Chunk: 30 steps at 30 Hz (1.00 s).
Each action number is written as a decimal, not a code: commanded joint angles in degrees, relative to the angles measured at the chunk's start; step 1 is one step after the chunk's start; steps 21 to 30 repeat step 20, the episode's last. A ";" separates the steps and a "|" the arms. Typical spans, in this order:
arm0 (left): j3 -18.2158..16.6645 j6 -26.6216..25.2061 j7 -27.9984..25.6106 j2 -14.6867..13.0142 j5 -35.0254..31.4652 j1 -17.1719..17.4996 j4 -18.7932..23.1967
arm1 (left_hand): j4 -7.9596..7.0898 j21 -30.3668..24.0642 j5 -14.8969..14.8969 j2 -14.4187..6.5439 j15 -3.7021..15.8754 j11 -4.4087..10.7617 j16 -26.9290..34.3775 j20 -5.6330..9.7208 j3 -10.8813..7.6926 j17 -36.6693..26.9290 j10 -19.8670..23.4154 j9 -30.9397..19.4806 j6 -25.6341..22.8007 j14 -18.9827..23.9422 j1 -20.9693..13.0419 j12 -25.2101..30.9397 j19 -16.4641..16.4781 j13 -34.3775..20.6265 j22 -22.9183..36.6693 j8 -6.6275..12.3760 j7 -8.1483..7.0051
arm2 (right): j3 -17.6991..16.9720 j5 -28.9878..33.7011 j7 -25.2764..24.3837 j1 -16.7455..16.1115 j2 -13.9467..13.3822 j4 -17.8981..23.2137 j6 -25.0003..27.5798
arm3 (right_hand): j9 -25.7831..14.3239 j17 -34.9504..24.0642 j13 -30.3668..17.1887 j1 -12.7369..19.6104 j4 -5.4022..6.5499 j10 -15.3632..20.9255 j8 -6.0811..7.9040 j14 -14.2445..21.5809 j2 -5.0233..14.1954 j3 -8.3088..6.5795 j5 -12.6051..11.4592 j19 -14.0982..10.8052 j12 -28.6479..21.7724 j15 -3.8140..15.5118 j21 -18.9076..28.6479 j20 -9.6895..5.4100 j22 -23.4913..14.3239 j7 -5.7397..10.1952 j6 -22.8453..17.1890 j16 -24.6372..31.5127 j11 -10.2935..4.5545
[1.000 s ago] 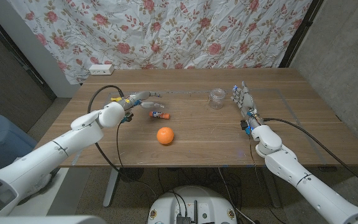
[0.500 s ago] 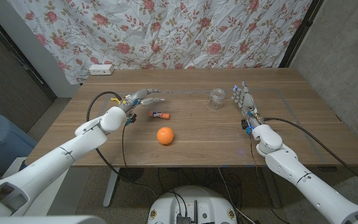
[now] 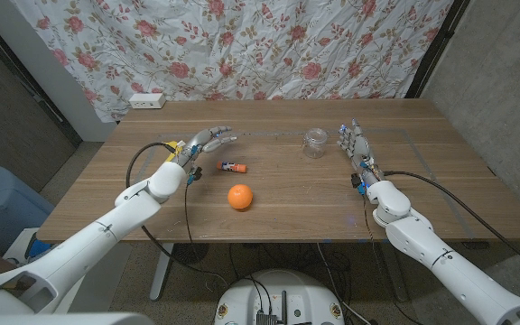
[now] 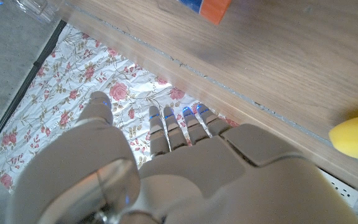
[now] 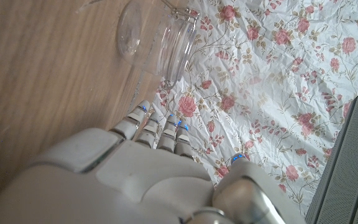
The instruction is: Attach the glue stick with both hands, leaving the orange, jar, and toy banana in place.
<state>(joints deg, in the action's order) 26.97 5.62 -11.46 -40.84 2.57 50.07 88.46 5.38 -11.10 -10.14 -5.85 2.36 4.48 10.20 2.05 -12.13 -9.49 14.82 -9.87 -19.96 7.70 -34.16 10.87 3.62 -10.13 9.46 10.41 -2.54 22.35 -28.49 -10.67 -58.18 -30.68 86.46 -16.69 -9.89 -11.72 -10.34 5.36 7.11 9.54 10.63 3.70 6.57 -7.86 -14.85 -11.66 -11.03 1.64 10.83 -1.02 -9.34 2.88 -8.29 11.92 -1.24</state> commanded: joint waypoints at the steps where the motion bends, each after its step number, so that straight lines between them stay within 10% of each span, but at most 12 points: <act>1: -0.60 7.52 -0.43 4.02 6.88 -0.55 -6.86 | -0.14 -0.31 -0.13 -1.02 0.46 0.03 0.35 -0.15 -0.70 -0.12 0.59 -0.11 -0.51 0.69 0.29 0.41 0.57 0.03 0.15 0.13 0.27 | 0.06 0.53 -1.10 -0.36 0.23 0.69 0.25 | -0.12 -0.01 -0.07 -0.21 0.13 0.70 0.34 0.46 0.33 -0.49 -0.30 -0.65 -0.23 -0.04 0.31 -0.14 -0.16 0.06 -0.62 0.36 0.17; 30: -1.54 17.03 0.75 9.96 14.17 -1.82 -14.94 | -0.58 -0.11 -0.19 -2.64 0.42 0.07 0.12 0.50 -1.41 -0.14 0.66 -0.09 -1.39 0.71 1.58 0.33 0.92 0.03 0.15 0.29 0.12 | 0.73 0.94 -0.67 0.72 2.13 -1.31 -2.14 | -0.12 0.14 -0.08 0.18 -0.28 1.12 0.42 0.79 0.50 -1.09 -0.37 -1.07 -0.18 0.20 0.21 0.06 -0.16 0.16 -1.33 0.27 -0.02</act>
